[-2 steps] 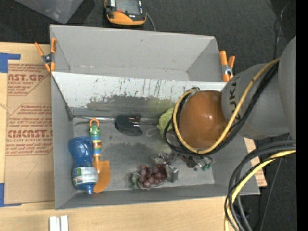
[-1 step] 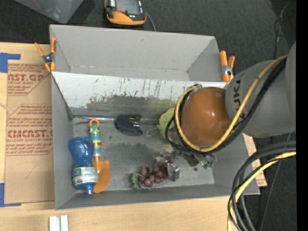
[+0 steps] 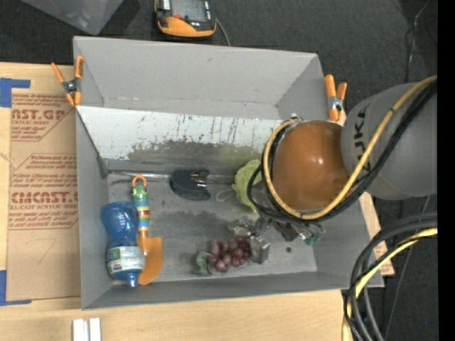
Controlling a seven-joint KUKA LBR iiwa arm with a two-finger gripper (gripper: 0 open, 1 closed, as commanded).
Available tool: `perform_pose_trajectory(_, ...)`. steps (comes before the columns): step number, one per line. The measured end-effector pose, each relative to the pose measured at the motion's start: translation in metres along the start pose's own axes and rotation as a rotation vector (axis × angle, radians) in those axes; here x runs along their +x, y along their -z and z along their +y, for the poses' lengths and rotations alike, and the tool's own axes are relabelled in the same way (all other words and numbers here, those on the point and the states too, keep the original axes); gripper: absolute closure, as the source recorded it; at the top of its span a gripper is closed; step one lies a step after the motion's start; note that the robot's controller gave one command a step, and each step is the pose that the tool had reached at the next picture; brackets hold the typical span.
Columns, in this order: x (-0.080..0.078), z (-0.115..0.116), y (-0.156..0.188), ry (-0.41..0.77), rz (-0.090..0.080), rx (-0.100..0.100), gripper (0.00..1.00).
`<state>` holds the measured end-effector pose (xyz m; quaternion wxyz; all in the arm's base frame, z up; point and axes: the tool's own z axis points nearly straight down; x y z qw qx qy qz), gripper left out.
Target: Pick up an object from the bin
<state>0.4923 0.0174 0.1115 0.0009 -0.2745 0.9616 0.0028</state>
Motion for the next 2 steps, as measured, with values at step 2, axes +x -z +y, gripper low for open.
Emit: perform_pose_trajectory(2,-0.001,0.001,0.046,-0.001,-0.001,0.0,1.0)
